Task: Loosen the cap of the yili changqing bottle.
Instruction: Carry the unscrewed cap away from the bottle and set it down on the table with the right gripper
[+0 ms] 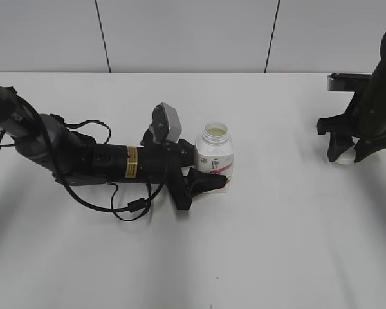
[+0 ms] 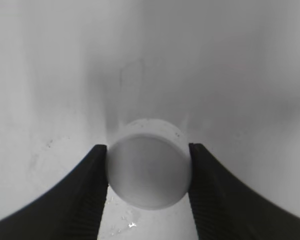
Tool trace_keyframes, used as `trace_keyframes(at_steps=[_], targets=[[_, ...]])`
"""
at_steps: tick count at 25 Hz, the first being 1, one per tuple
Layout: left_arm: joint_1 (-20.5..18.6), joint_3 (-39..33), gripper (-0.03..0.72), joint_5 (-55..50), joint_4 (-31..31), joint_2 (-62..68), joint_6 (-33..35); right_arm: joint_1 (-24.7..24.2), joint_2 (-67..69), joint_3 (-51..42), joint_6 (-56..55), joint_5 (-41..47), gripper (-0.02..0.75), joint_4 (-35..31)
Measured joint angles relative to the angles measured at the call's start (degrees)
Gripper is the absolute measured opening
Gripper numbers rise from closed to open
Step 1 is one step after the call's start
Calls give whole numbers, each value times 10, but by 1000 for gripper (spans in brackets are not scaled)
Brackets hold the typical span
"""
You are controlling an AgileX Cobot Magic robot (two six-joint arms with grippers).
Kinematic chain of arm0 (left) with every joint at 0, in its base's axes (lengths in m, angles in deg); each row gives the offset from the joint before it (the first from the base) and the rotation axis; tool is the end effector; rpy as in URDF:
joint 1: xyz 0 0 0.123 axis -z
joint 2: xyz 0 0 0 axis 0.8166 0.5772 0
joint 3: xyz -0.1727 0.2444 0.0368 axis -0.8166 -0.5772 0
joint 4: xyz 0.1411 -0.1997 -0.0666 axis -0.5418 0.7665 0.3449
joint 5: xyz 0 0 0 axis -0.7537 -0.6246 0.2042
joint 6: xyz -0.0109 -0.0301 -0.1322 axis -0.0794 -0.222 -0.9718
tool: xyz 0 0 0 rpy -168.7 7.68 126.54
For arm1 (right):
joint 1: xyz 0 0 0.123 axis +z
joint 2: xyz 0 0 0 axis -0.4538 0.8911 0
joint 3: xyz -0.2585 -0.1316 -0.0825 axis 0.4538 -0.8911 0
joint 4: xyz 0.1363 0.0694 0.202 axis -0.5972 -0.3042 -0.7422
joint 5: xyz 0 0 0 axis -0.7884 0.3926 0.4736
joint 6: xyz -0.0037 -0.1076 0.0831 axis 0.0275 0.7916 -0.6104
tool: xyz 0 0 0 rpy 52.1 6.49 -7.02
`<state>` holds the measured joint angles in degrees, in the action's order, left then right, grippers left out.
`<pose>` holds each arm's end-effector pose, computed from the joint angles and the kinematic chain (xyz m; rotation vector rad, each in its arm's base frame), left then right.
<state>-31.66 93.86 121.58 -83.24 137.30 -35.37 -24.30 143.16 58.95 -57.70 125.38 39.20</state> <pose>0.3637 -0.2747 0.0369 1.2872 1.5917 -0.9930 0.4150 0.0295 0.0966 -0.0730 3.0151 0.1147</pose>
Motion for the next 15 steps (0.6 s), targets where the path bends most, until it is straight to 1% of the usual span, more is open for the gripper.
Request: trace_keyframes(at_steps=[15], targets=[[0,0,403,0,0,0,0,0,14,0,-1,1,387,-9]])
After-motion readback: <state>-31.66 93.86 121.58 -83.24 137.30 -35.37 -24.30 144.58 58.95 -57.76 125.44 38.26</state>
